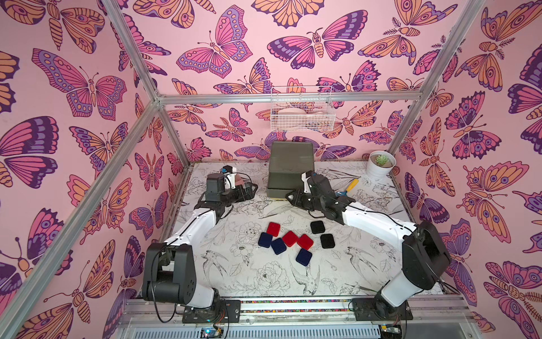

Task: Place the brooch boxes into the drawer by color
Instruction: Open the drawer in the storage box.

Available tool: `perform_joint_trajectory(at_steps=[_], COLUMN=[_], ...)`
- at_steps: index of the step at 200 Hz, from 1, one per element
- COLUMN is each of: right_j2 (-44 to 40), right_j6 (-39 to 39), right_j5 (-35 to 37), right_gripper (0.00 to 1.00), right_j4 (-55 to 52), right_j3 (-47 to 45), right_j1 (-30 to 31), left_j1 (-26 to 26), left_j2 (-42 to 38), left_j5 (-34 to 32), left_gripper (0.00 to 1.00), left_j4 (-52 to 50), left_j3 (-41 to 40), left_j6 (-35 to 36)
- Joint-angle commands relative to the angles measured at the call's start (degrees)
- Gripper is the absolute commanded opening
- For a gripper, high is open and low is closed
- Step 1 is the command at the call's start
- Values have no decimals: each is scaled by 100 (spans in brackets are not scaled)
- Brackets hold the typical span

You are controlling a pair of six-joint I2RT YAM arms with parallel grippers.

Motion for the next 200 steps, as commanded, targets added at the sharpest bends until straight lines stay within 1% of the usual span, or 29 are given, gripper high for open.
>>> perform_joint_trajectory(at_steps=[1, 44, 75, 82, 87, 99, 109, 140, 151, 170, 174, 200], right_j2=[-183, -150, -133, -107, -98, -110, -122, -182, -230, -345, -557, -1097], right_j6=[-131, -236, -268, -269, -272, -311, -351, -445, -521, -735, -808, -1318], right_j5=[-305, -567, -618, -639, -649, -637, -615, -591, -572, -486, -469, -3], right_gripper=[30, 30, 36, 38, 41, 56, 63, 78, 82, 84, 84, 84], right_j4=[-319, -724, -761, -763, -782, -834, -857, -913, -982, -1085, -1090, -1242], right_j3=[143, 313, 334, 353, 376, 404, 424, 469, 504, 485, 457, 96], right_j1=[69, 69, 63, 62, 67, 69, 64, 63, 66, 70, 70, 104], left_j1=[38, 49, 46, 50, 47, 49, 47, 61, 57, 63, 64, 39], left_j2=[41, 7, 37, 41, 41, 34, 14, -68, -100, -216, -268, -751], left_j5=[74, 64, 64, 74, 73, 76, 71, 38, 5, -45, -59, -331], left_gripper=[100, 100, 100, 100, 100, 100, 100, 100, 100, 100, 100, 100], left_j4=[-37, -37, -37, -39, -41, -44, -43, -52, -120, -397, -475, -1166], left_j3=[96, 87, 103, 103, 103, 94, 72, -22, -38, -62, -79, -214], left_j6=[-54, -28, -54, -63, -63, -72, -79, -148, -182, -116, -73, 179])
